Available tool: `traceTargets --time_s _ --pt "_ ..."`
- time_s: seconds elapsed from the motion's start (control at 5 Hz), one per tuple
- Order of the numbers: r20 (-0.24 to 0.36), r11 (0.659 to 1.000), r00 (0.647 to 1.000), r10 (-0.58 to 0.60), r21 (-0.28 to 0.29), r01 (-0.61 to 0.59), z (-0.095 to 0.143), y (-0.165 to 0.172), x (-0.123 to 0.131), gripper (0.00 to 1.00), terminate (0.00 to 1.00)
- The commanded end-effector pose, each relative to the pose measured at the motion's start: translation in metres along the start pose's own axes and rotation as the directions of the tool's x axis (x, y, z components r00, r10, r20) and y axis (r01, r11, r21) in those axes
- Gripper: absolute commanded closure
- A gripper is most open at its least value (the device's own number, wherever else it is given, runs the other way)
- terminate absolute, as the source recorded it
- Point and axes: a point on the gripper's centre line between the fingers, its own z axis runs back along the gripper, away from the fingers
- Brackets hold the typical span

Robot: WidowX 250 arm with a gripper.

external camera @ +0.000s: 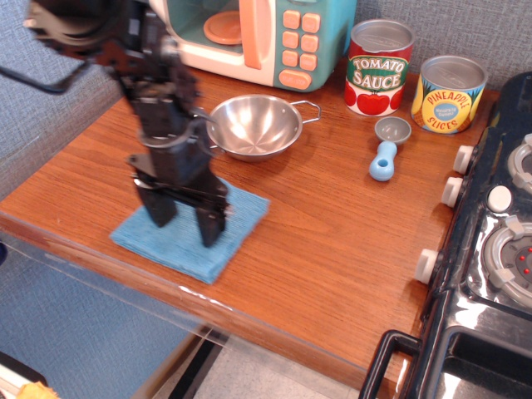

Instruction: Move the towel to bottom left corner

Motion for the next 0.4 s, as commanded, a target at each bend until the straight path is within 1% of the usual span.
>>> traceTargets --time_s 0.0,0.2 --pt "0.046 0.992 0.994 -0.102 -0.071 0.105 0.003 0.038 0.005 0.0 0.0" --pt "0.043 0.994 0.995 -0.091 -0.055 0.093 0.006 0.056 0.001 0.0 0.0"
